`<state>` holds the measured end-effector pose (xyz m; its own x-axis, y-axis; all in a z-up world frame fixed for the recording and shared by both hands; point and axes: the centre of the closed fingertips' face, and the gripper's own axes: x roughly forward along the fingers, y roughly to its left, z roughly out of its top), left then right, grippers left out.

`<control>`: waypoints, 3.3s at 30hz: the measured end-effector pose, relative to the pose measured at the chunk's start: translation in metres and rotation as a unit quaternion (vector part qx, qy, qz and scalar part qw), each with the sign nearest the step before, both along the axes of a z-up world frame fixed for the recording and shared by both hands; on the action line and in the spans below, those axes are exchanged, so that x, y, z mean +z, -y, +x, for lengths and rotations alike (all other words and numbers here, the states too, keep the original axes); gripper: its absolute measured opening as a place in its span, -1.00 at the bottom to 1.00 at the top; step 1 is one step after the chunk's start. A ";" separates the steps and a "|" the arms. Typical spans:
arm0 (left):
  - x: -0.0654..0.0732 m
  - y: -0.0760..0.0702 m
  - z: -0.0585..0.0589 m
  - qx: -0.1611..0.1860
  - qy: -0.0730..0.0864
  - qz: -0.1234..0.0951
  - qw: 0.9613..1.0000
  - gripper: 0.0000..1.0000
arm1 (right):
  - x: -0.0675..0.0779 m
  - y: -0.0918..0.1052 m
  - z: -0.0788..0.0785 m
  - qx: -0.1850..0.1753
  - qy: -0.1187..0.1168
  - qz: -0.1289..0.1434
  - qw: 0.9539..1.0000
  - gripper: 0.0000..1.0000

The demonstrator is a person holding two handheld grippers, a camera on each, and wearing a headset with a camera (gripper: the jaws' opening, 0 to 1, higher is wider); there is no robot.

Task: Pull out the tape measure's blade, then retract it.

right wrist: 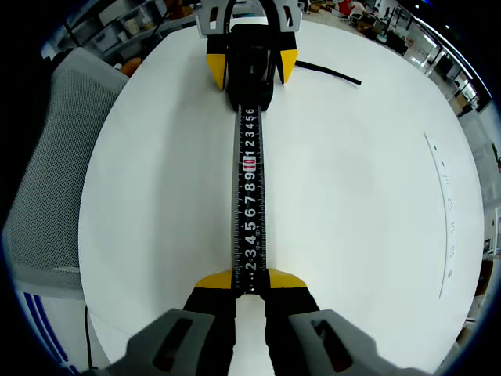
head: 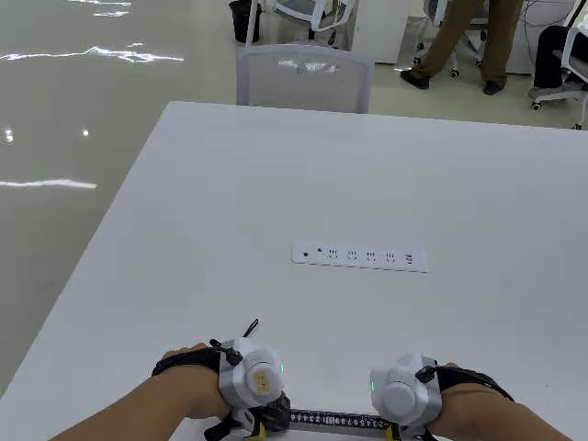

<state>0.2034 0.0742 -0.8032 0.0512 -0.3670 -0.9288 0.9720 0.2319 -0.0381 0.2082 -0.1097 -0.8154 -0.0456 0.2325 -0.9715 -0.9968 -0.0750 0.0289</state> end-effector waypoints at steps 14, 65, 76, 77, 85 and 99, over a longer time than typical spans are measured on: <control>-0.002 0.000 0.001 0.001 -0.001 -0.001 1.000 -0.23 | -0.003 0.013 0.002 -0.004 0.001 -0.010 1.000 -0.75; 0.001 0.001 0.001 0.003 -0.002 0.000 1.000 -0.23 | 0.005 0.049 0.005 -0.013 0.003 -0.026 1.000 -0.75; -0.007 -0.001 0.003 0.003 -0.002 -0.001 1.000 -0.23 | 0.003 0.057 0.005 -0.015 0.005 -0.032 0.999 -0.75; -0.006 -0.001 0.003 0.003 -0.002 -0.001 1.000 -0.23 | 0.004 0.057 0.004 -0.015 0.005 -0.032 0.999 -0.75; 0.002 0.001 0.000 0.004 -0.004 -0.001 1.000 -0.23 | 0.003 0.060 0.005 -0.018 0.006 -0.030 0.999 -0.74; -0.001 0.001 0.001 0.005 -0.002 0.000 1.000 -0.23 | 0.006 0.067 0.005 -0.019 0.009 -0.026 0.999 -0.72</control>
